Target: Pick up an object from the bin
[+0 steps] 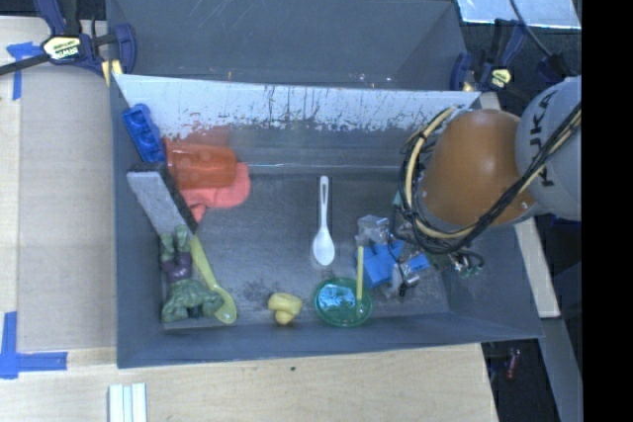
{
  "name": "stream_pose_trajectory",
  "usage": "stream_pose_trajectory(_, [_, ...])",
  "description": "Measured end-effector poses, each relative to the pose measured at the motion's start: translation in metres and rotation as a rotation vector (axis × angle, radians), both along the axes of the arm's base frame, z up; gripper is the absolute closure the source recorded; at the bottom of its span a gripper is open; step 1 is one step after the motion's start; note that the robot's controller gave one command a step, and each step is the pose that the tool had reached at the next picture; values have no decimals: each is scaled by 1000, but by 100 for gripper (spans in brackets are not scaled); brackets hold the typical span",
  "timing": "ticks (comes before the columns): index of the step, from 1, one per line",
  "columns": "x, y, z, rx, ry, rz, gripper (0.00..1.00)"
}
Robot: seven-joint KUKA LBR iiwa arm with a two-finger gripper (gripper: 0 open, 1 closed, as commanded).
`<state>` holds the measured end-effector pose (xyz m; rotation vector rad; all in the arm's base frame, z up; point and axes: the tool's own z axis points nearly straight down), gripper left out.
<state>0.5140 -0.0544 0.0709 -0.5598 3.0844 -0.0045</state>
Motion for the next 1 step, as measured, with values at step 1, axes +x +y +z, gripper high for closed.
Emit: stream_pose_trajectory(1, [13,2,152,0,-3,-29,100])
